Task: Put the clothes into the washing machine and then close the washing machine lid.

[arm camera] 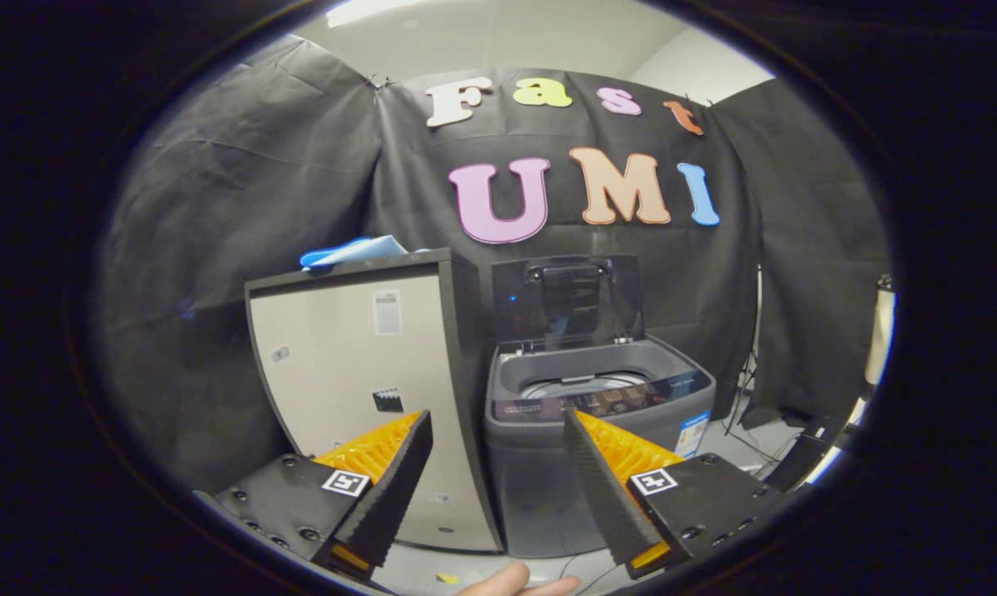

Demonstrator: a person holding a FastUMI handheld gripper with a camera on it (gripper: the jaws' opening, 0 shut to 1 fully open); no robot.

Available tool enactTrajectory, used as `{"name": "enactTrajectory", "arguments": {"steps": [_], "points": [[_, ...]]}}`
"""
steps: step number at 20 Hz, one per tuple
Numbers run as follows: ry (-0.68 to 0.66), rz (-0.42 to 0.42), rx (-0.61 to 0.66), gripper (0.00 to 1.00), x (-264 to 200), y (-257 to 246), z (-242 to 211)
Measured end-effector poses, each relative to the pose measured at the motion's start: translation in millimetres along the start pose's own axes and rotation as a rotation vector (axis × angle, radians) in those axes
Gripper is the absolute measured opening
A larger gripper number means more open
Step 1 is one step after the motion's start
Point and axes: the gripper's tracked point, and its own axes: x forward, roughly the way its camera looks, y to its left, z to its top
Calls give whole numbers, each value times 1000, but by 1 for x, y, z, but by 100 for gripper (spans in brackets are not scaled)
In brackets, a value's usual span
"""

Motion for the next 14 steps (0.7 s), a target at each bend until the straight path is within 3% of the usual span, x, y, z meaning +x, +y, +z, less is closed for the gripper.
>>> {"name": "enactTrajectory", "arguments": {"steps": [8, 11, 14], "points": [[-95, 131, 53, 98, 41, 101, 98], [-108, 128, 49, 98, 59, 120, 132], [-125, 72, 42, 98, 78, 126, 158]]}}
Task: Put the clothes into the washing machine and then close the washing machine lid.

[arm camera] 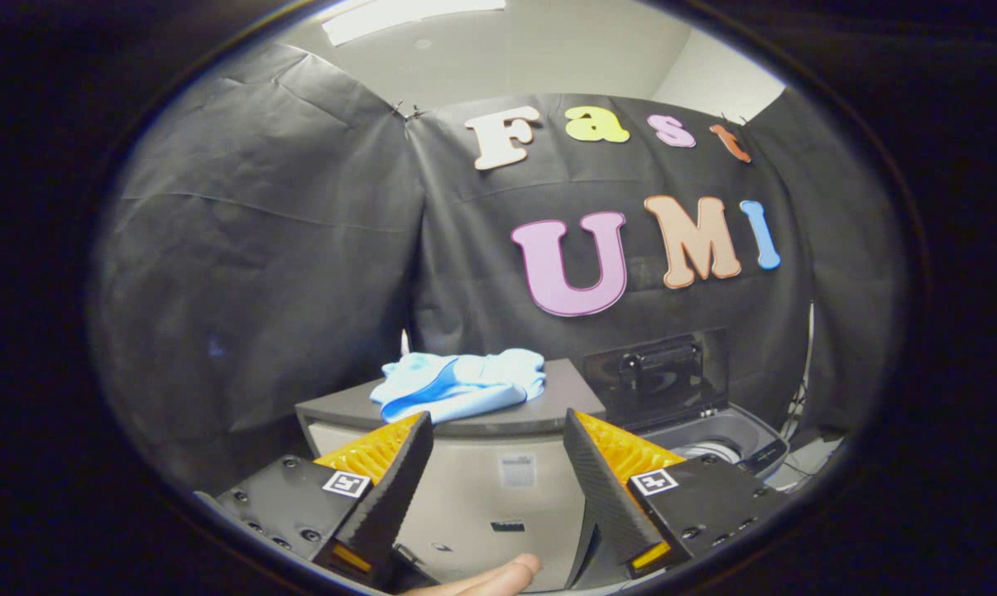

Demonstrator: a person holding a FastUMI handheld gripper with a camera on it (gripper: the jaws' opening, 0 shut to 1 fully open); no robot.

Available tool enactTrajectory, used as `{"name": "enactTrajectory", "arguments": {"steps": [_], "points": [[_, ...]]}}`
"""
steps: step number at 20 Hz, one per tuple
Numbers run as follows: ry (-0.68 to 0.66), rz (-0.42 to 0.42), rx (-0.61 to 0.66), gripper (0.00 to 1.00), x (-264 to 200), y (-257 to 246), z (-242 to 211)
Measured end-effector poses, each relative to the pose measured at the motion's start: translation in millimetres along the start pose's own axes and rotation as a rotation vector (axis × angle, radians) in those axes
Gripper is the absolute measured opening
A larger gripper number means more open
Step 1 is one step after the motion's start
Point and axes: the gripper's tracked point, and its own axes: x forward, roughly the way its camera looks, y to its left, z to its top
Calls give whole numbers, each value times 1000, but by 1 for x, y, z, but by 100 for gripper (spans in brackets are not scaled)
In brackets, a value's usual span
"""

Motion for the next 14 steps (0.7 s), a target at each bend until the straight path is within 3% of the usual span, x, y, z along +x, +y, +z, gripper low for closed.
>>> {"name": "enactTrajectory", "arguments": {"steps": [5, 12, 14], "points": [[8, 3, 66, 98, 62, 33, 22], [153, 14, 90, 98, 177, 76, 26], [274, -18, 76, 98, 196, 77, 12]]}}
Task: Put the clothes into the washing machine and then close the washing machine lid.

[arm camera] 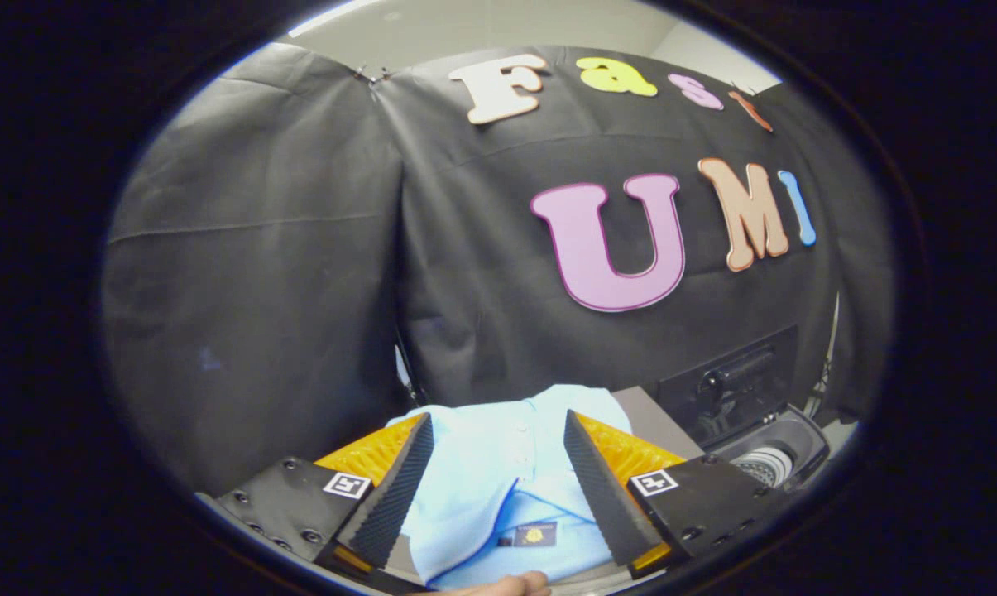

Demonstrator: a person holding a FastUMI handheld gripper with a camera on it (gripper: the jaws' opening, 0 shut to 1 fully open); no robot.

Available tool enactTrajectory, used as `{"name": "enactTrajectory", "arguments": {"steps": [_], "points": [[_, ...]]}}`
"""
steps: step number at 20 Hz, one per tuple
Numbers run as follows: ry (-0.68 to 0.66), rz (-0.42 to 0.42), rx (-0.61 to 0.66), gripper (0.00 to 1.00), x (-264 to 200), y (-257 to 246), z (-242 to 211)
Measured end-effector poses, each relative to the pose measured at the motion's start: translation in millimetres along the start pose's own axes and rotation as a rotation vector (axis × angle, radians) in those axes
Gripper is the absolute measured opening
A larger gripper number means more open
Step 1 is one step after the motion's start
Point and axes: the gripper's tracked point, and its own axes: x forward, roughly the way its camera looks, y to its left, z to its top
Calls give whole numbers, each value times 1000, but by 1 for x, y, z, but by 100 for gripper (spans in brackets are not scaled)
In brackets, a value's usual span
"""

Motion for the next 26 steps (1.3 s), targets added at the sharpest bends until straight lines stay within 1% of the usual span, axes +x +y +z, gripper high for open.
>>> {"name": "enactTrajectory", "arguments": {"steps": [2, 4, 6, 8, 10, 11, 13, 14, 15, 17, 20, 26], "points": [[65, -74, -6, 98, 23, -11, -5], [125, -67, 5, 98, 47, -8, -13], [184, -70, -29, 99, 65, -5, -20], [245, -97, -62, 98, 72, -11, -31], [293, -75, -61, 99, 84, -6, -42], [322, -82, -69, 99, 86, -7, -51], [444, -113, -92, 99, 83, -15, -77], [415, -128, -96, 99, 82, -16, -72], [422, -127, -99, 98, 92, -17, -73], [405, -144, -93, 97, 92, -16, -74], [410, -159, -117, 96, 91, -20, -75], [425, -174, -104, 97, 88, -20, -77]]}}
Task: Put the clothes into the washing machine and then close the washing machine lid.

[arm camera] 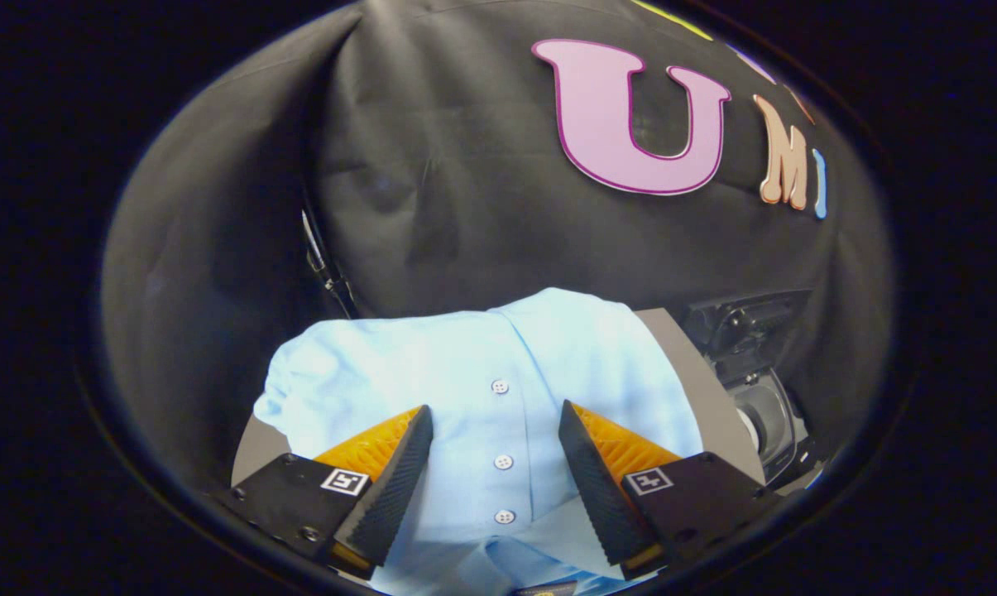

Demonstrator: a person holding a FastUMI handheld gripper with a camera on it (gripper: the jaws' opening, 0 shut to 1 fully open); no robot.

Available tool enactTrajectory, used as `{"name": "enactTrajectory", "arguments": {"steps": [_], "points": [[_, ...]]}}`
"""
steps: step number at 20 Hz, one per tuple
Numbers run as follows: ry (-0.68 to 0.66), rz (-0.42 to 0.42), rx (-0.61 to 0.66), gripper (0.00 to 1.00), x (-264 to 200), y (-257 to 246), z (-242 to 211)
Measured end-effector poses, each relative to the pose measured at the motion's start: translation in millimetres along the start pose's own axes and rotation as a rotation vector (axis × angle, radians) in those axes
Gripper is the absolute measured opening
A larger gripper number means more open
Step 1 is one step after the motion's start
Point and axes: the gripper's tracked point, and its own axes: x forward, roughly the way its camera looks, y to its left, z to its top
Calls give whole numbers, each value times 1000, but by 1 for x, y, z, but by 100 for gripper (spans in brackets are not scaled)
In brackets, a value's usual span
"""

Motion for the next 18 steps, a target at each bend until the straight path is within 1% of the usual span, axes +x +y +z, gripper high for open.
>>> {"name": "enactTrajectory", "arguments": {"steps": [1, 3, 4, 6, 9, 10, 11, 12, 13, 15, 18], "points": [[-15, 5, -1, 97, -1, 1, 2], [-12, 25, -23, 89, -4, 2, -1], [-8, 28, -25, 79, -7, 1, -4], [-7, 3, 4, 60, -14, -4, -10], [8, -14, -58, 31, -27, -7, -17], [-10, -22, -69, 23, -33, -7, -15], [4, -30, -104, 16, -29, -12, -17], [3, -32, -121, 9, -37, -12, -18], [0, -36, -107, 1, -43, -14, -24], [-27, -46, -74, 1, -57, -26, -27], [-168, -15, -26, 1, -77, -34, -8]]}}
